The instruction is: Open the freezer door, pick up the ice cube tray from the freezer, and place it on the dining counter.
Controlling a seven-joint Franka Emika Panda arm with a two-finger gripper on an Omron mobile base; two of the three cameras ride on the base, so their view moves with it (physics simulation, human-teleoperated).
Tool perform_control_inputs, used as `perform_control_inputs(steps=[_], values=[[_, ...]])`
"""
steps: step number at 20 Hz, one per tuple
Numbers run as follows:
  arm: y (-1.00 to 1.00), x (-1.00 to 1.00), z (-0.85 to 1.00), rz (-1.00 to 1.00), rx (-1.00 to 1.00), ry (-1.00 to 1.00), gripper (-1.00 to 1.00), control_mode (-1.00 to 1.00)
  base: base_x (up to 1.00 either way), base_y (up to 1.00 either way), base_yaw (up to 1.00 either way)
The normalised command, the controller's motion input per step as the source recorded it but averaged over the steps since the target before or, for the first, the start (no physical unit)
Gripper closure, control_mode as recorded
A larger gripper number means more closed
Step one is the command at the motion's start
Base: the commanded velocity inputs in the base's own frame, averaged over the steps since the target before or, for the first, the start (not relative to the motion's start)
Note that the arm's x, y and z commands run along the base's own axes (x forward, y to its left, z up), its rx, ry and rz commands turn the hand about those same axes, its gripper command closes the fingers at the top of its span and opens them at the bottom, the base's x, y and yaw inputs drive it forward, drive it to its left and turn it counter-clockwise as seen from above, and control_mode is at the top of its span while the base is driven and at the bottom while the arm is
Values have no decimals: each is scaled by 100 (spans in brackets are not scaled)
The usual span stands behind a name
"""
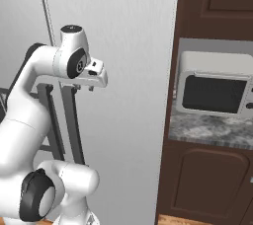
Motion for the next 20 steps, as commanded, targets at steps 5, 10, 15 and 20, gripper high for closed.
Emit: perform_control_inputs(steps=[5,10,15,20], values=[[-4,-64,-8,-8,0,2,-100,-100,0,0,0],[-32,-96,-31,-15,1,0,-100,-100,0,0,0],[-3,-16,-4,-1,0,0,-100,-100,0,0,0],[0,0,0,0,0,0,-100,100,0,0,0]])
